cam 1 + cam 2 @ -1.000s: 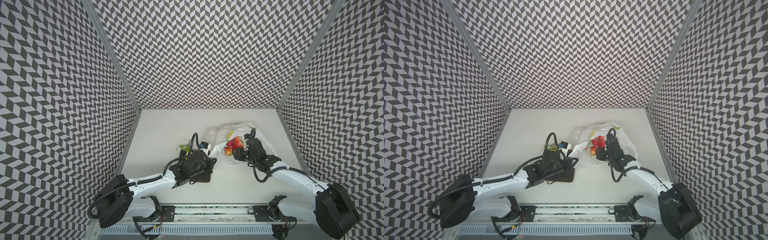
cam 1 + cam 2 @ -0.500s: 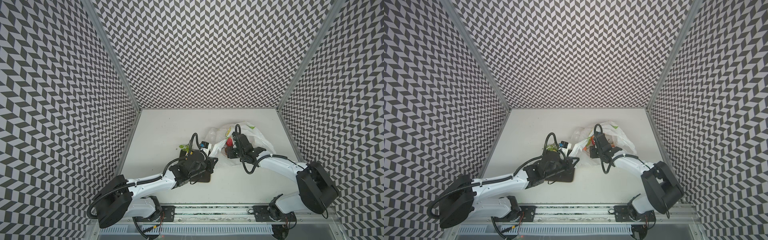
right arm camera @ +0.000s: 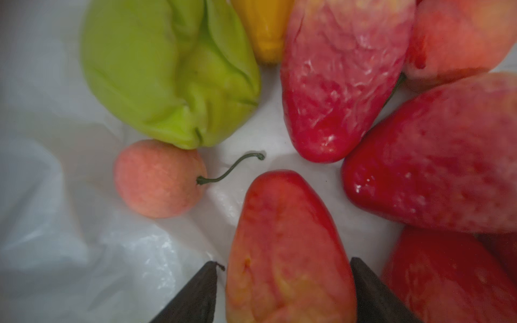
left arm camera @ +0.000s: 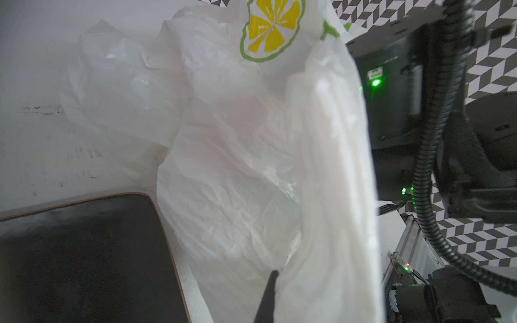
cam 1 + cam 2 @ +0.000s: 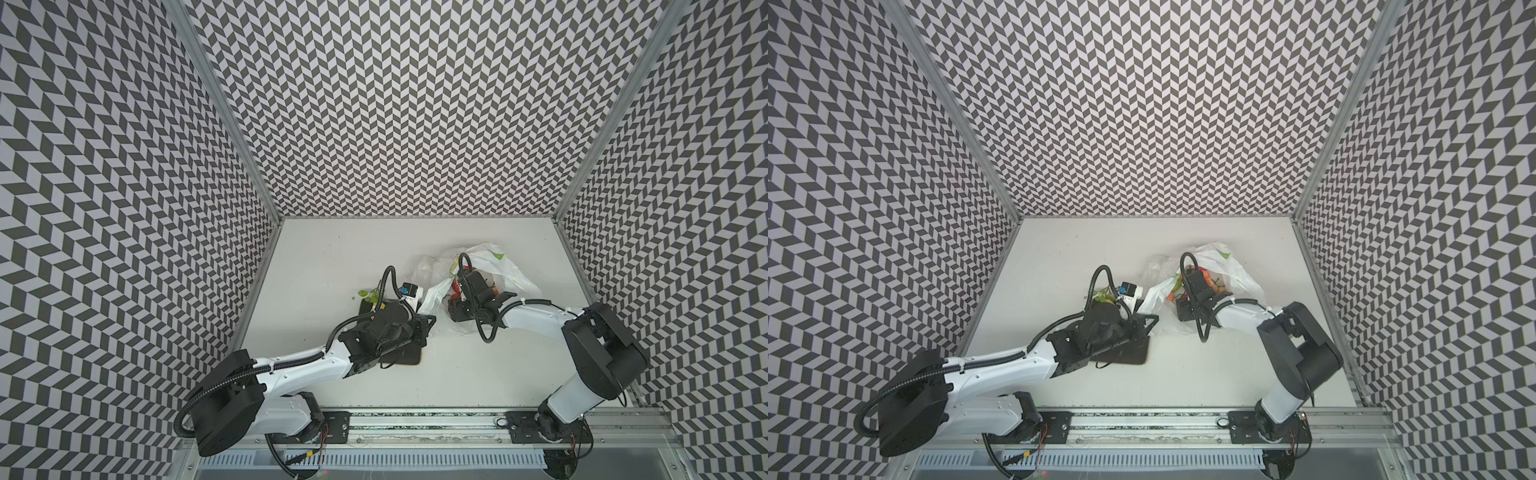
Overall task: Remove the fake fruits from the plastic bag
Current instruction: 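Lower the right gripper onto the large red strawberry and grasp it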
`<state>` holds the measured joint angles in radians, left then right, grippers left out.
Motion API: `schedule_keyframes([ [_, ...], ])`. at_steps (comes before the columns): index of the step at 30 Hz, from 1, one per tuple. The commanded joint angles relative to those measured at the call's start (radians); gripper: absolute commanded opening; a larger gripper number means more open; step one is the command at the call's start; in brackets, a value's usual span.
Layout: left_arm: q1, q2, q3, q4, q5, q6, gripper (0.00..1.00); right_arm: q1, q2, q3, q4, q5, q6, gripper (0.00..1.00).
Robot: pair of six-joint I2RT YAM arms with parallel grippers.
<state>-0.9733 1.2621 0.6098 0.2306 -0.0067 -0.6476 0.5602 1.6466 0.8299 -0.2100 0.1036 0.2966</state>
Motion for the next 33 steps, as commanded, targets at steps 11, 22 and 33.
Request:
schedule_keyframes([
  [11, -0.005, 0.008, 0.044, -0.027, -0.035, -0.003, 0.08, 0.002, -0.002, -0.012, 0.061, 0.037, 0.021, 0.58],
  [22, -0.006, 0.024, 0.046, -0.012, -0.044, -0.02, 0.08, 0.002, -0.179, -0.041, 0.05, 0.015, 0.016, 0.48],
  [33, -0.006, 0.037, 0.046, 0.015, -0.039, -0.037, 0.08, 0.002, -0.336, -0.092, 0.085, -0.027, -0.008, 0.45],
])
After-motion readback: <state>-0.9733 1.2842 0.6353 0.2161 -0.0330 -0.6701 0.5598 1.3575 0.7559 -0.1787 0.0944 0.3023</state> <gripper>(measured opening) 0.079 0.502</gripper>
